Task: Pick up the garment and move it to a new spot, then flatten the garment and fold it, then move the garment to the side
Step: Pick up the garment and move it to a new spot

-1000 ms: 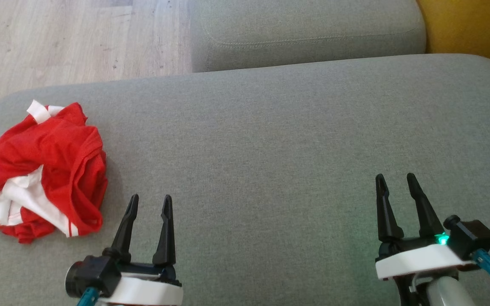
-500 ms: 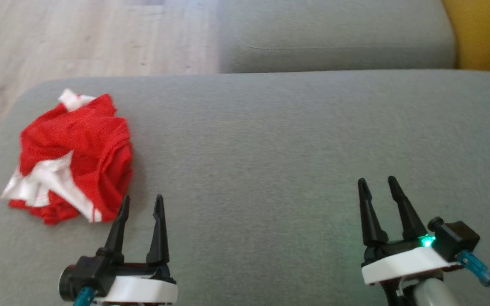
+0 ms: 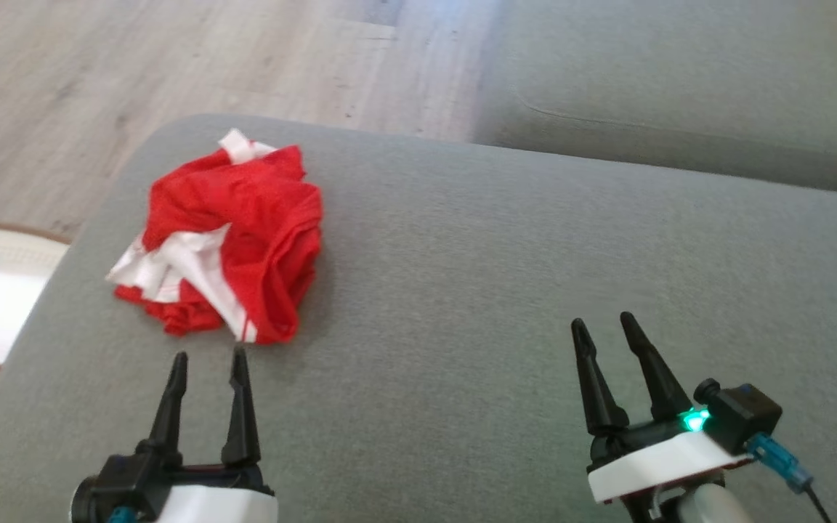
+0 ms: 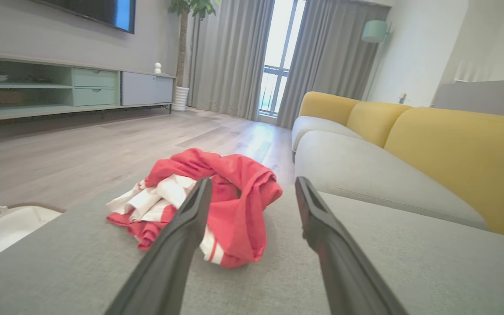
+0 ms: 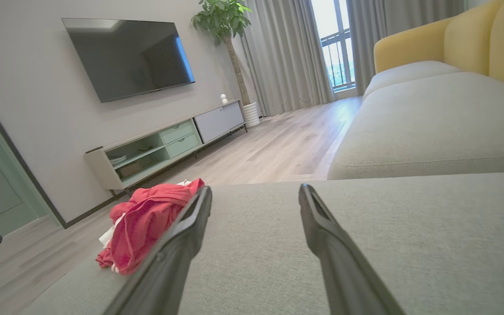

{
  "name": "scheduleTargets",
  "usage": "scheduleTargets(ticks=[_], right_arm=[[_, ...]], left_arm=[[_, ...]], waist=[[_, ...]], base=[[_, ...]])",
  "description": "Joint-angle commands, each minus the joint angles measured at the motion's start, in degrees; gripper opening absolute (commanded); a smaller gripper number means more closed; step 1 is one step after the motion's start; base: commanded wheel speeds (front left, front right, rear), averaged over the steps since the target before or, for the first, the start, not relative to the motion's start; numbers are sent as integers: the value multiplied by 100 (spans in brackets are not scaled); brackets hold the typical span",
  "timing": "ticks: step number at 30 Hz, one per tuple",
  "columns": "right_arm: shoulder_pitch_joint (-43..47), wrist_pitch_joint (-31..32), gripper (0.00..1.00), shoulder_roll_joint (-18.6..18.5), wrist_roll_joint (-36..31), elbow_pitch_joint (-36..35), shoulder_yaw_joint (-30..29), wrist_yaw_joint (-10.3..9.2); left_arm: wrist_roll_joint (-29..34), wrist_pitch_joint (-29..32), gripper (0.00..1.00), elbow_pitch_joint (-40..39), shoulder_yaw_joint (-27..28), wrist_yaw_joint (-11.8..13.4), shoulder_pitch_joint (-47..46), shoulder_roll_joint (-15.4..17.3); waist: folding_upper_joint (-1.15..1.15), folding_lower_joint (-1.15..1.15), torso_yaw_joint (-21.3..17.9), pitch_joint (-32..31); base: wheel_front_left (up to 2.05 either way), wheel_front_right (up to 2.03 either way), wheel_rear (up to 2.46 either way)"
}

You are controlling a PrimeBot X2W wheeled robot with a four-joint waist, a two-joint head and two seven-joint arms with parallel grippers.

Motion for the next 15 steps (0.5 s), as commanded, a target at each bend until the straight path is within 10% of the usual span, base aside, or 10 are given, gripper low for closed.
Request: scheduleTargets(ticks=[1,15], right_arm=[[-86,-63,100,-38,49,-161,162,-4],[-39,-63,100,-38,103,-125,356,-4]], left_arm=[[46,-55,100,-208,216,-12,-156,-14],[71,-55,100,-261,391,-47,-57,-14]], waist=[[0,0,144,-47],[0,0,462,-71]], base=[[0,0,0],[0,0,0]])
